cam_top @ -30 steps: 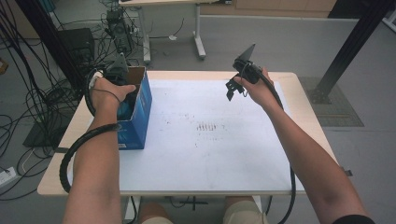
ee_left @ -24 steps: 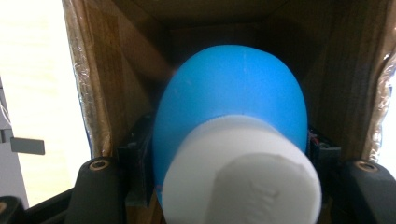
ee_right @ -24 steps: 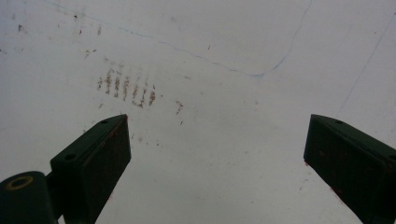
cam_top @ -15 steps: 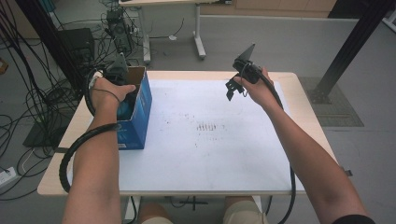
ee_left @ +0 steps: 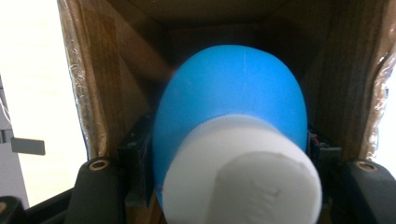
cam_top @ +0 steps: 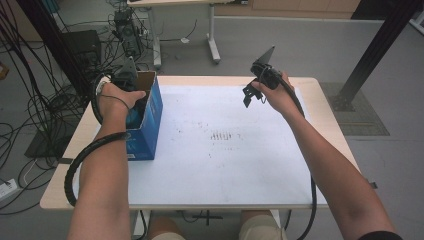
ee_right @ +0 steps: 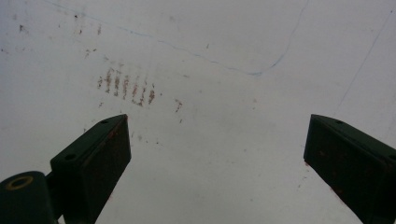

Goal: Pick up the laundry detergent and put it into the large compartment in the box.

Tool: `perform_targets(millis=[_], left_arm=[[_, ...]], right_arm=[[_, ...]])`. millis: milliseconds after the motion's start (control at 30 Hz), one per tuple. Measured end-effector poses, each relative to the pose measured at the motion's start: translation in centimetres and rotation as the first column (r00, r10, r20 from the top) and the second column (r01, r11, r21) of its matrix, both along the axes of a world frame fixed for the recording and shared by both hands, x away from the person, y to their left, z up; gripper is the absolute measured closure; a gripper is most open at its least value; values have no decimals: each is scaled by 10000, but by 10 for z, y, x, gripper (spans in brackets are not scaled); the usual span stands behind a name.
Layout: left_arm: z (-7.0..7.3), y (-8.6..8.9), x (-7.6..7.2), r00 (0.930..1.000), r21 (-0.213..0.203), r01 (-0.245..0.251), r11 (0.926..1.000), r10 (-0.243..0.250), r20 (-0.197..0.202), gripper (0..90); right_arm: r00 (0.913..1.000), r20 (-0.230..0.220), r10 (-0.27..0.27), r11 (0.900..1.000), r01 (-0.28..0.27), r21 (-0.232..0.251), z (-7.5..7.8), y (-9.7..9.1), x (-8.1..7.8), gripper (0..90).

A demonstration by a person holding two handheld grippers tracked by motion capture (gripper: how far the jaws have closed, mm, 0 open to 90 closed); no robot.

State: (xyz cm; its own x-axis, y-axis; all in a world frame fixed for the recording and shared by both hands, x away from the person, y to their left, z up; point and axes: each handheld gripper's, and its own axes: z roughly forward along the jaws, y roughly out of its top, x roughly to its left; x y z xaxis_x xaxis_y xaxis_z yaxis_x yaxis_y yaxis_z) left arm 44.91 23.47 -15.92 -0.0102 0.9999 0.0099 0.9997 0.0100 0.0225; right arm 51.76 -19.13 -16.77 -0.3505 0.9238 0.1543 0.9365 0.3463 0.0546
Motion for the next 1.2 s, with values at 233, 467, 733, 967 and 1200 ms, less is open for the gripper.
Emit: perform_targets(millis=[233, 467, 733, 967, 1200], left_arm=[[0, 1, -1, 10000, -17, -7, 10000, 7, 18, 364], [0, 0, 0, 10000, -4, 4, 10000, -4, 18, 364], [0, 0, -1, 10000, -22, -12, 10000, 12, 59, 364], [0, 1, -2, 10000, -43, -24, 10000, 25, 87, 363], [0, 0, -1, 10000, -33, 18, 10000, -18, 70, 363]], right_arm=[[10000, 26, 46, 10000, -46, 17, 1, 0, -1, 71], [10000, 87, 36, 10000, -36, 65, 1, -1, -2, 71], [10000, 73, 50, 10000, -50, 62, 1, 0, -2, 71], [10000, 50, 70, 10000, -71, 22, 1, 1, -2, 71], [9999, 97, 59, 10000, -59, 46, 1, 1, -3, 71]])
